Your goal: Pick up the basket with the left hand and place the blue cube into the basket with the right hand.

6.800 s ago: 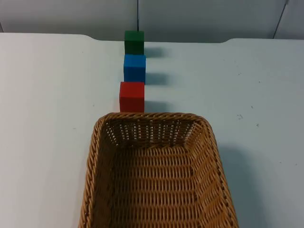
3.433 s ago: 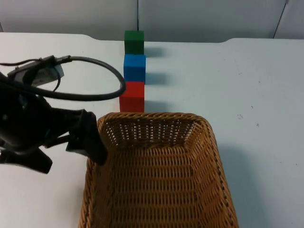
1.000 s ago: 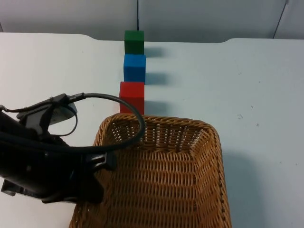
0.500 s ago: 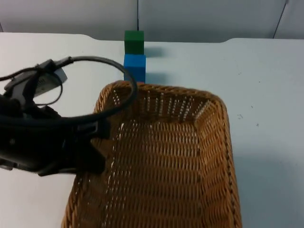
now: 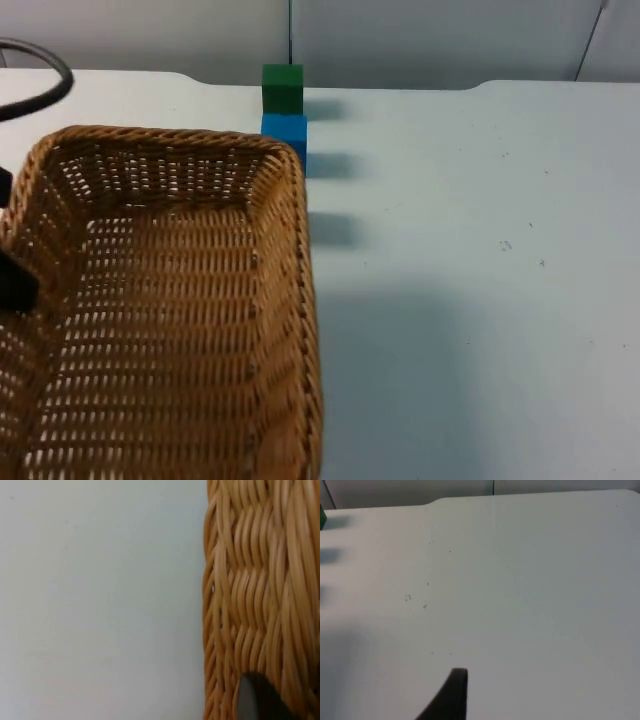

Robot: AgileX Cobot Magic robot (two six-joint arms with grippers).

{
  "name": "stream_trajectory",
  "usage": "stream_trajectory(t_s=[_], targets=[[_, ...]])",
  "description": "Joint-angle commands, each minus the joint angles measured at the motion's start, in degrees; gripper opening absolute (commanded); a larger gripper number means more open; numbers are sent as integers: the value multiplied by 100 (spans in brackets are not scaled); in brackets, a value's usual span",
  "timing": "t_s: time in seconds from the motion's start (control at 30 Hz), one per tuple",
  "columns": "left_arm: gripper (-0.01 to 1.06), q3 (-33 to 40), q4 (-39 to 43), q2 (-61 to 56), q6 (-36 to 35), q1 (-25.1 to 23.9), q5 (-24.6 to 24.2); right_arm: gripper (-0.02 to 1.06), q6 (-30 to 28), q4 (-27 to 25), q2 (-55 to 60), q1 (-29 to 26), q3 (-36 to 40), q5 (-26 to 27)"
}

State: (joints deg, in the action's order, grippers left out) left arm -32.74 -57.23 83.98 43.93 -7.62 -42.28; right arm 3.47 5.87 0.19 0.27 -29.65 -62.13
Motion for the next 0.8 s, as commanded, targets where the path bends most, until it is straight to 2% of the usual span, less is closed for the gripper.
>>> stream_trajectory(t_s=[0.0,0.1,0.17,0.23,0.47,0.53,0.77], targets=[[0,-144,222,-56,-171,-272,-236,104,-6,47,-19,-39,47,40],[0,-396,735,-54,-362,-463,-292,104,-41,26,-19,-39,47,40],[0,-759,1379,-54,-729,-561,-543,104,-41,26,-19,-39,47,40],[0,-1024,1556,-15,-725,-561,-726,104,-41,26,-19,-39,47,40],[0,-1427,1582,257,-636,-683,-1104,104,-41,26,-19,-39,47,40],[0,-1511,1575,492,-512,-917,-1364,104,-41,26,-19,-39,47,40],[0,-1517,1492,708,-394,-1077,-1435,104,-64,27,-19,-39,9,100]])
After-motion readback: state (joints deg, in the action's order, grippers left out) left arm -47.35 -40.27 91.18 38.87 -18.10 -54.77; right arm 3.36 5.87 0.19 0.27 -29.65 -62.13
